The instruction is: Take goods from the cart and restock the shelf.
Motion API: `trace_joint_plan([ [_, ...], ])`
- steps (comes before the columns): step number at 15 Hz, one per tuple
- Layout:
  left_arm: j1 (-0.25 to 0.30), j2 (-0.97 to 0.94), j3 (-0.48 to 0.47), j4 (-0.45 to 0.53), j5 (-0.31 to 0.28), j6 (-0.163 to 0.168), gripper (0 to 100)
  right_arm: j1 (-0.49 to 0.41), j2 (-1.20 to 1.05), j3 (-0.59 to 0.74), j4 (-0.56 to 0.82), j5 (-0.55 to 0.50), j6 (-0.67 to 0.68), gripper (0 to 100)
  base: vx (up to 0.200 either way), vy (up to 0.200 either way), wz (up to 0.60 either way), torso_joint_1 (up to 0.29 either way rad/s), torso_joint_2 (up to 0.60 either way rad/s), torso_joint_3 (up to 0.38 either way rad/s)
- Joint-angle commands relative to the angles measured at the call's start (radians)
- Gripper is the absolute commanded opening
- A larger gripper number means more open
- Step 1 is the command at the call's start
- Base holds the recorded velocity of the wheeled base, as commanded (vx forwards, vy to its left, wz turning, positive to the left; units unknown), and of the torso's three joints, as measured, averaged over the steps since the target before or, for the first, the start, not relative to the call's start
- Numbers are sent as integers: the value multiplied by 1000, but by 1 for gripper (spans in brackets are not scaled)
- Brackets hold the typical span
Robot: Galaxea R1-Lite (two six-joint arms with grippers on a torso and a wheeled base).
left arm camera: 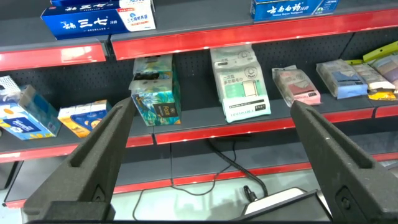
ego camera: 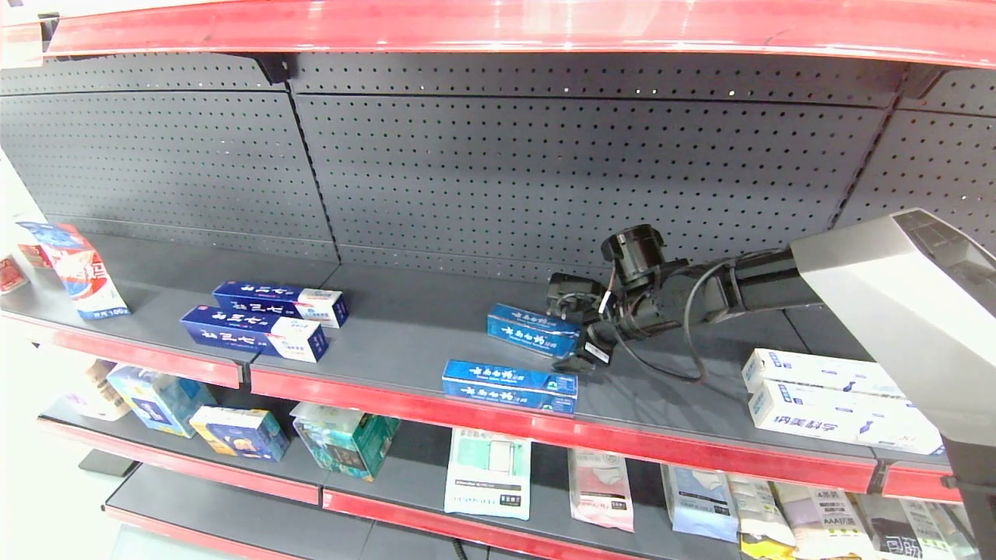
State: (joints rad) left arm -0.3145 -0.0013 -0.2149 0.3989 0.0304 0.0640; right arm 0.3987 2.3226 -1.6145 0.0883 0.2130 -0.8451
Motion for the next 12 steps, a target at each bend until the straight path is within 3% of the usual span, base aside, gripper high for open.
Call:
trace_joint_plan([
  [1,0,1,0,0,0,0,100,-3,0,-1,-4,0,0,100,0,0,0,0,0,0],
  [12,0,1,0,-2,-10,0,100,-55,11,2,-7,-37,8,100,0,0,0,0,0,0],
])
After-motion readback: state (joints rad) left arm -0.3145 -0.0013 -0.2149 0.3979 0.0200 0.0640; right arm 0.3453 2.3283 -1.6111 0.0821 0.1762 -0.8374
